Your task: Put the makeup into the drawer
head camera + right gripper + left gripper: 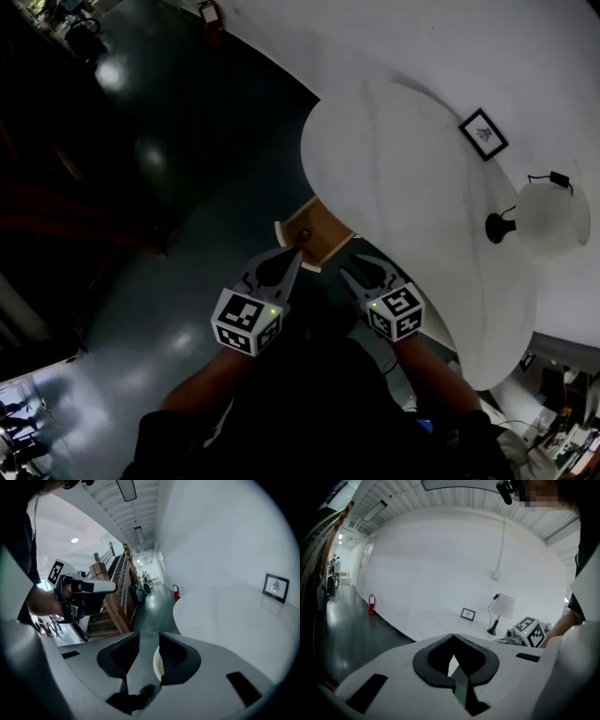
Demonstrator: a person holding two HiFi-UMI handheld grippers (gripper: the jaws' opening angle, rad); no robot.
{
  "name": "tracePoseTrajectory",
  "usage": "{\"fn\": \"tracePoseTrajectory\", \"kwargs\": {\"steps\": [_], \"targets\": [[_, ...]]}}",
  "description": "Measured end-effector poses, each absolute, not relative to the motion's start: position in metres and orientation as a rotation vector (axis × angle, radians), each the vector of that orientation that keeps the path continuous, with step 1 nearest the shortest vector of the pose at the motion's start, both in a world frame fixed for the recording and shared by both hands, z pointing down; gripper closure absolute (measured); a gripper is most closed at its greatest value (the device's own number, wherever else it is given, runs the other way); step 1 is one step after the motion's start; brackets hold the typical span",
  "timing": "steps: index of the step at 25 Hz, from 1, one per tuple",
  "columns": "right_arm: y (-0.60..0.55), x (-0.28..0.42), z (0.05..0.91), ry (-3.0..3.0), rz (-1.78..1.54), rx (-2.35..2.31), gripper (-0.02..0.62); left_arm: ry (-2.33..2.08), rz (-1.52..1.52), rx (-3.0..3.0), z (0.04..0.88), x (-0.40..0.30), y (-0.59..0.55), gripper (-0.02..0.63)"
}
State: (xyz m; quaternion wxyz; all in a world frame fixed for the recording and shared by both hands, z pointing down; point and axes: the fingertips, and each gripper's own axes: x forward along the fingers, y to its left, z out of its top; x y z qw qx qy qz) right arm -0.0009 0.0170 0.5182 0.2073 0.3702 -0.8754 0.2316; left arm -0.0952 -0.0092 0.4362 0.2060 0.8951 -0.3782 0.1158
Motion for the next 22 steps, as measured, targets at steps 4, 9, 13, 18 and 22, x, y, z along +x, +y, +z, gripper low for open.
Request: {"fn": "tracePoseTrajectory", "kwargs": {"steps": [4, 9, 13, 18, 22], "targets": [[0.023, 0.041, 0.468, -2.485, 0.556, 1.128, 0.486, -1.078, 0.258, 2.537, 0.405, -0.074, -0.002, 0.595], [0.048, 0.106, 0.424, -2.524, 0.509, 1.254, 0.509, -1.084, 0.269, 2.591, 0.381, -0.033, 0.017, 0.595], [0.072, 0.155, 0.4, -2.531, 0.467, 1.346, 0.523, -1.067, 0.26, 2.633, 0.367, 0.009, 0.033, 0.596], [0.099, 0.199, 0.382, -2.517, 0.453, 1.438, 0.534, -0.988, 0.266, 2.701, 0.353, 0.063, 0.051, 0.595], [0.117, 0.225, 0.369, -2.488, 0.44, 1.504, 0.541, -0.886, 0.281, 2.765, 0.343, 0.097, 0.059, 0.595]]}}
